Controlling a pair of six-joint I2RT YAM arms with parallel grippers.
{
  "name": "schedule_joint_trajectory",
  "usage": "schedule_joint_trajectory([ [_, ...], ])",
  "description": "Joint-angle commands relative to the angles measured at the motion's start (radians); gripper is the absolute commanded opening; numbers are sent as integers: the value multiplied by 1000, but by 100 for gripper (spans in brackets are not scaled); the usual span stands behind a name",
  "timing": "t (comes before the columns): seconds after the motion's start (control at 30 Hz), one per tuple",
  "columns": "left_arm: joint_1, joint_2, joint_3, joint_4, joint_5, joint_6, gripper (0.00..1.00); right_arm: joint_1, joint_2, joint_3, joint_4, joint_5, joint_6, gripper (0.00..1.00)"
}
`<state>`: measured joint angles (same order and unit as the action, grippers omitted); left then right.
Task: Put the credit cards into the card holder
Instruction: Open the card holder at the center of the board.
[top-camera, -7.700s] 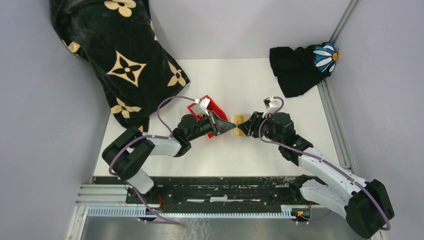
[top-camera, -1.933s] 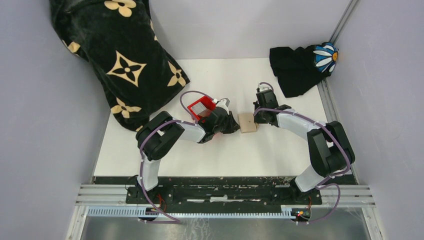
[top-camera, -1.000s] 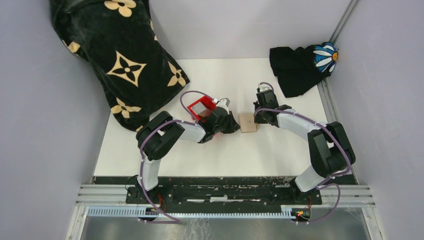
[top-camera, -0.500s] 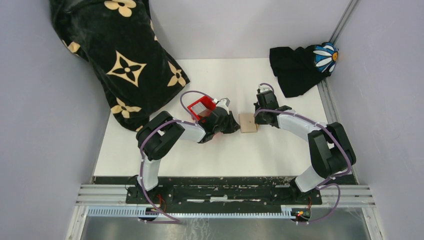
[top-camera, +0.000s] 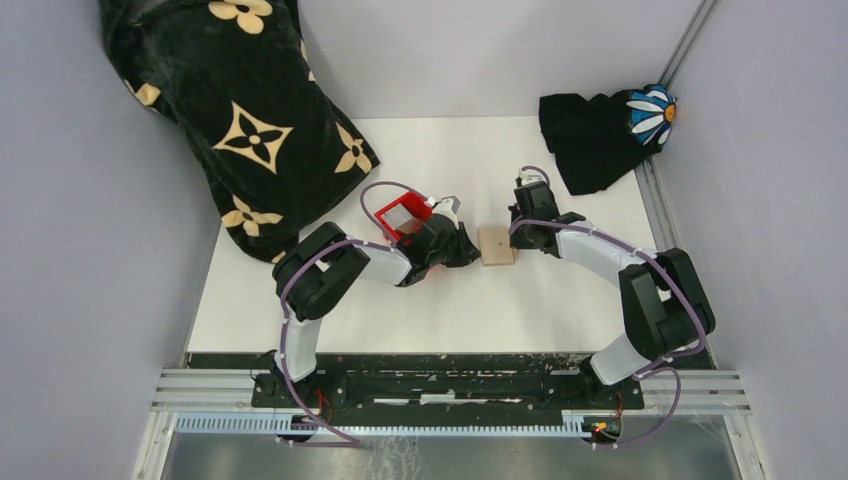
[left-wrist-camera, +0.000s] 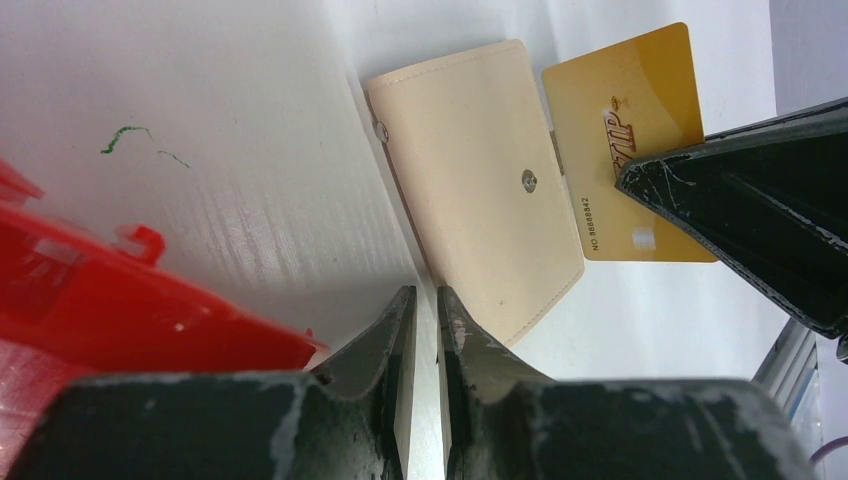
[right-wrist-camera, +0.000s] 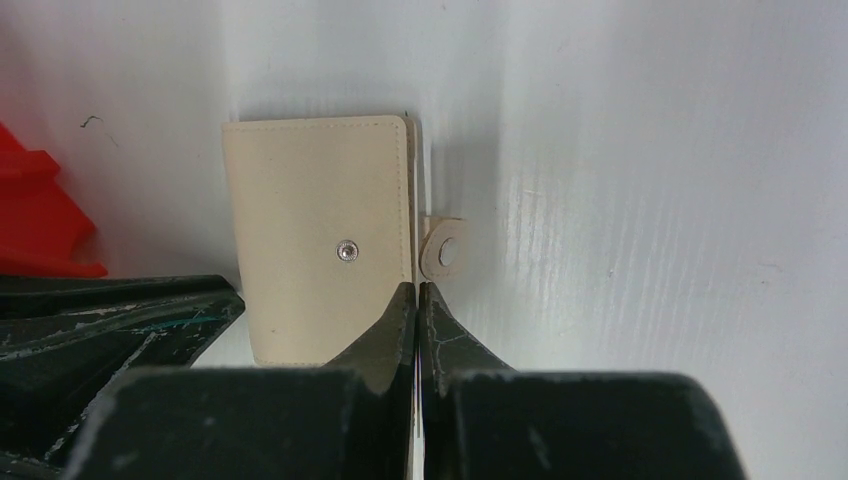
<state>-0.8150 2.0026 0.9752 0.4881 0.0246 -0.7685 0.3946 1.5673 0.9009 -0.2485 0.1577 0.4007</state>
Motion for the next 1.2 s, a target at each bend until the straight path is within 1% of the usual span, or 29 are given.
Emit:
schedule_joint_trajectory([
  [0.0, -9, 43, -19, -54, -30, 41, 21, 0, -38, -6, 30, -1, 19, 1],
  [0.43, -12, 42, -17, -54, -29, 41, 21, 0, -27, -33, 53, -9, 27, 1],
  [0.93, -13, 51, -16, -54, -31, 37, 21, -1, -43, -41, 88, -48, 57, 1],
  [1.17, -13, 53, -18, -54, -32, 38, 21, 0, -61, -40, 81, -40, 53, 1],
])
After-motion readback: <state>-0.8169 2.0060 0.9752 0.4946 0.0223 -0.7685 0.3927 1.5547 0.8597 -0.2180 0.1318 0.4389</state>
